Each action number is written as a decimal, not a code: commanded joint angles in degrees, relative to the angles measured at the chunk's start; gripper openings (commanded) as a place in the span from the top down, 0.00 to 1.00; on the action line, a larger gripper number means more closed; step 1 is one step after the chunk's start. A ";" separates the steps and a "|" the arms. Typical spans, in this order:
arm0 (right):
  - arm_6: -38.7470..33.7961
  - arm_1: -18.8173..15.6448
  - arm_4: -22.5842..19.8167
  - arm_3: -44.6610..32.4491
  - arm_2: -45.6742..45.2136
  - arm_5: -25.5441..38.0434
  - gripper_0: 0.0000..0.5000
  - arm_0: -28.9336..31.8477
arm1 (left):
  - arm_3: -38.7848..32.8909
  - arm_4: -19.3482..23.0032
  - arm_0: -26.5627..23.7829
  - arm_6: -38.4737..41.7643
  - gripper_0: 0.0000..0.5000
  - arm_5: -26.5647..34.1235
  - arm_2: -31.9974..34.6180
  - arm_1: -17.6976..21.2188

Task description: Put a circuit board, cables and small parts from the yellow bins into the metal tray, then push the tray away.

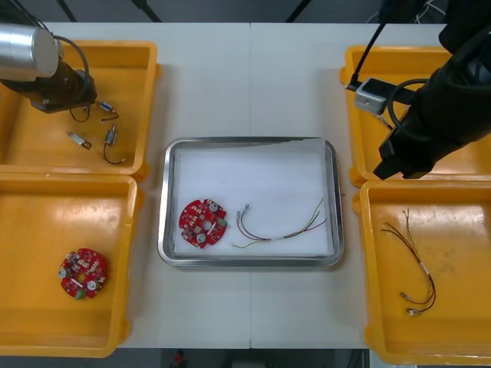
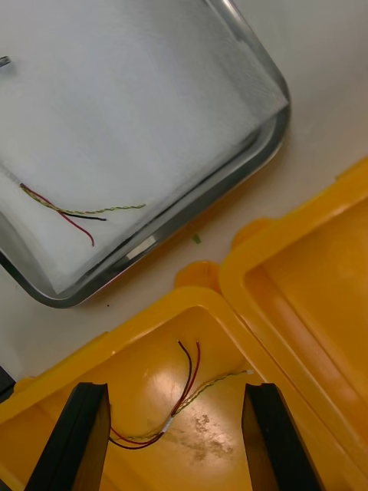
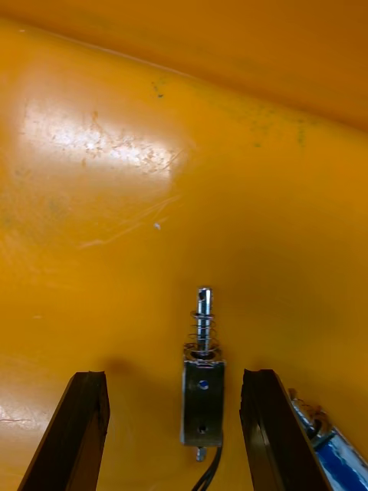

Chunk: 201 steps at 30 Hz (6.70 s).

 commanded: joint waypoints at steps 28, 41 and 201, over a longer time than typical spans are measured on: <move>-12.84 -4.44 11.50 12.11 -13.05 -5.16 0.00 8.31 | 0.64 1.53 -0.01 -5.40 1.00 -1.57 -3.36 -0.59; -0.62 -4.44 10.27 21.95 -9.36 -12.10 0.00 2.86 | 0.29 1.62 -0.36 -5.57 1.00 -0.95 -2.92 1.61; 24.25 6.38 -35.26 86.03 35.11 -57.90 1.00 -19.11 | -76.44 7.51 10.72 34.59 0.00 51.43 -2.48 -0.86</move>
